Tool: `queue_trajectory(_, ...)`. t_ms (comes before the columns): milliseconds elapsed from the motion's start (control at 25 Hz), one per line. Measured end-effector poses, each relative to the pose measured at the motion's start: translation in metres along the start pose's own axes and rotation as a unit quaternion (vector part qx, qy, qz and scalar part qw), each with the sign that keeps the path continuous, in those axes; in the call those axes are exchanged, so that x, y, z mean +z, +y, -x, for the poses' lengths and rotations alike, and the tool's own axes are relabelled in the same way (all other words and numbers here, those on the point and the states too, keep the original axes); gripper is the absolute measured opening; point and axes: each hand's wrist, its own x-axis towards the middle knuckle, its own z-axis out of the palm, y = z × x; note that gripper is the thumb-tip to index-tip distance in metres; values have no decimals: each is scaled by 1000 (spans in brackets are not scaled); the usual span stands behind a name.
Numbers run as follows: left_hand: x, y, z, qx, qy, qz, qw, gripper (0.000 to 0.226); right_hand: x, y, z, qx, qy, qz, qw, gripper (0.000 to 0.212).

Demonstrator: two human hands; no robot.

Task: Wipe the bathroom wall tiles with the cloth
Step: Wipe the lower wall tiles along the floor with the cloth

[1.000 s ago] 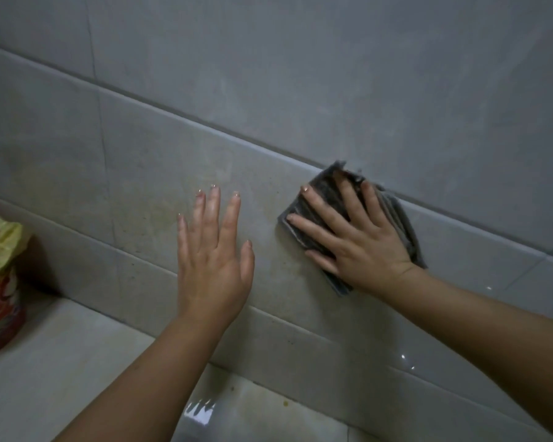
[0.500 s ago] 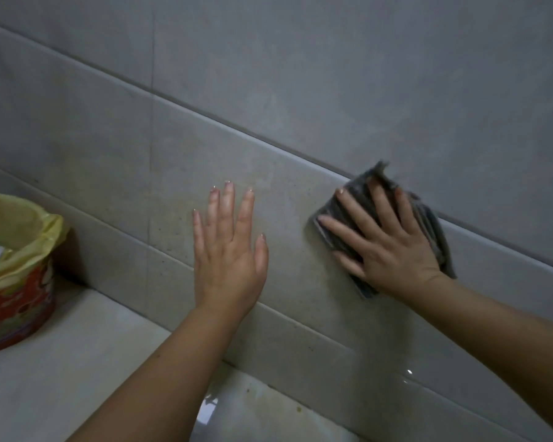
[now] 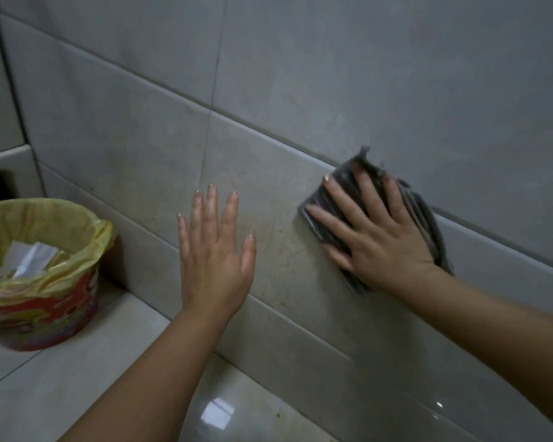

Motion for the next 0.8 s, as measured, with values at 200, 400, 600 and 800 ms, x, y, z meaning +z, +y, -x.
queue_trajectory(200, -2, -19, -2, -15, 6, -10, 1000, 64, 26, -58, -35, -11, -15, -21, 1000, 61)
queue_trajectory(400, -10, -48, -7, -18, -4, -30, 999, 64, 17, -42, -34, -70, -4, -30, 997, 65)
queue_trajectory(600, -8, -62, -12, -89, 10, -14, 996, 65, 31, -60, -99, -11, -20, 16, 1000, 66)
queue_trajectory(800, -15, -73, -9, -108, 6, -15, 994, 66, 38, -84, -79, -152, -52, -58, 985, 57)
